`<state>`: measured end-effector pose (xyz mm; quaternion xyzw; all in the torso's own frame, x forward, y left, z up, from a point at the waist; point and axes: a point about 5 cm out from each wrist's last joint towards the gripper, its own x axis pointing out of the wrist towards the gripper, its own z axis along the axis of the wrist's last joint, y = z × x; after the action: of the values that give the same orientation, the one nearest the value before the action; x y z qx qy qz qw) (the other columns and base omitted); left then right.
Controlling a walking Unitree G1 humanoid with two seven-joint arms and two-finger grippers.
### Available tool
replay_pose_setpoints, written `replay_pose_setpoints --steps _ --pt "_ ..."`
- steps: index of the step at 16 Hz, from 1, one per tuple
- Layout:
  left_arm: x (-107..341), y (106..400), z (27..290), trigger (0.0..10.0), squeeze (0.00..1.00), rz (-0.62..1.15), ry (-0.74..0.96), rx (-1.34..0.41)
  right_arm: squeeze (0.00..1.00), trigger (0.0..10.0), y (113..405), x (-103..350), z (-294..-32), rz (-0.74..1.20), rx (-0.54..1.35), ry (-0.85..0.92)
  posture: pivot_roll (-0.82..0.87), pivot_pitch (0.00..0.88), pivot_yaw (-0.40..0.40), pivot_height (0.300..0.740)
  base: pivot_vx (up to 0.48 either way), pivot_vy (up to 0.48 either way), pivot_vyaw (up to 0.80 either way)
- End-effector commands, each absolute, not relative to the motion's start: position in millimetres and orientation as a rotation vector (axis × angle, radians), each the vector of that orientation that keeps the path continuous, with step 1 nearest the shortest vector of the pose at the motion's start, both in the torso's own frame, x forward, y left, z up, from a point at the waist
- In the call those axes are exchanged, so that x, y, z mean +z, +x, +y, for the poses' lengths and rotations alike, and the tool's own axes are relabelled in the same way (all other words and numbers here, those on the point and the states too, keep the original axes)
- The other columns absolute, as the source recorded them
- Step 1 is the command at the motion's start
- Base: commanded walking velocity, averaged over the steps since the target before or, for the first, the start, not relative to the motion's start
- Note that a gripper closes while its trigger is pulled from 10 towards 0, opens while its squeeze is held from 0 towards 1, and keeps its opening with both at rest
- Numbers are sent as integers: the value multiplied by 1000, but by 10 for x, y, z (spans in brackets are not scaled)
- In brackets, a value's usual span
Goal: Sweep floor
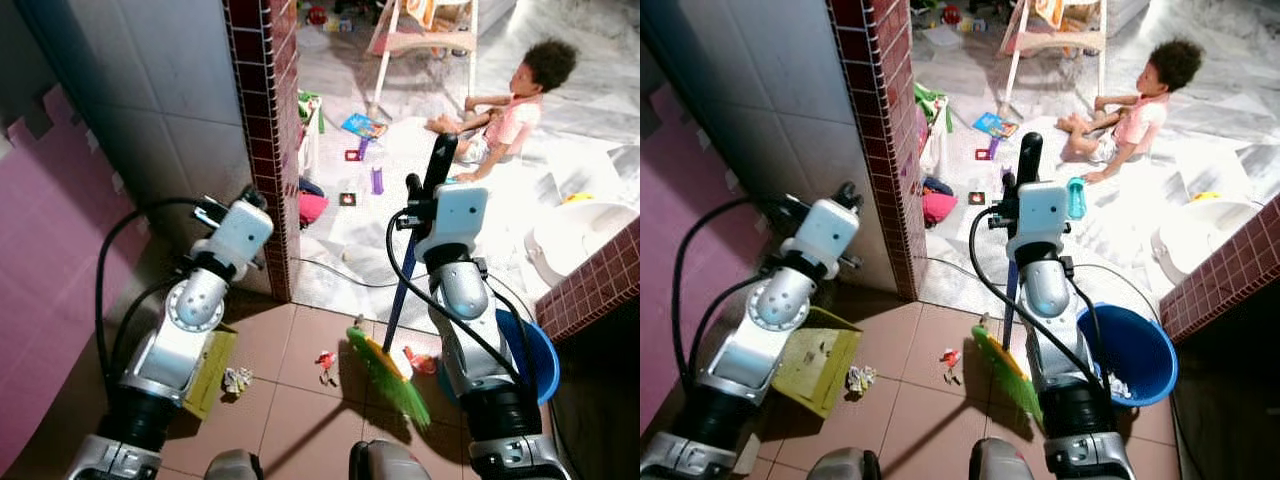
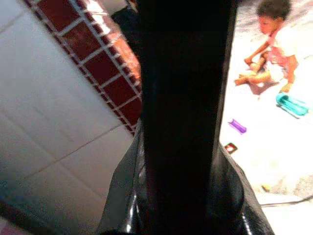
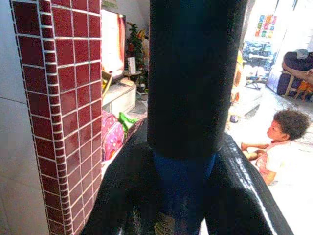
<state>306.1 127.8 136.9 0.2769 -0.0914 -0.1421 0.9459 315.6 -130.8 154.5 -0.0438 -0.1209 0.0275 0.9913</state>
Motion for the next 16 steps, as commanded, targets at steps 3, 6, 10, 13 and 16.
replay_pose_setpoints --steps 3,6,10,13,16 --pt "1404 3190 1161 10000 0 -230 679 -319 0 10000 3221 1784 -1235 -329 75 -75 -62 100 33 740 0 0 0" --pt "1336 3274 928 10000 0 -220 626 -360 0 10000 3266 1839 -1143 -344 85 -56 -65 97 54 740 0 0 0" --pt "1287 3303 616 10000 0 -206 553 -424 0 10000 3293 1891 -1143 -359 68 -46 -77 94 59 740 0 0 0" --pt "1290 3307 426 10000 0 -212 497 -449 0 10000 3286 1882 -1165 -356 65 -54 -95 88 44 740 0 0 0" --pt "1316 3324 346 10000 0 -210 433 -431 0 10000 3300 1898 -1223 -366 47 -95 -104 78 29 740 0 0 0"
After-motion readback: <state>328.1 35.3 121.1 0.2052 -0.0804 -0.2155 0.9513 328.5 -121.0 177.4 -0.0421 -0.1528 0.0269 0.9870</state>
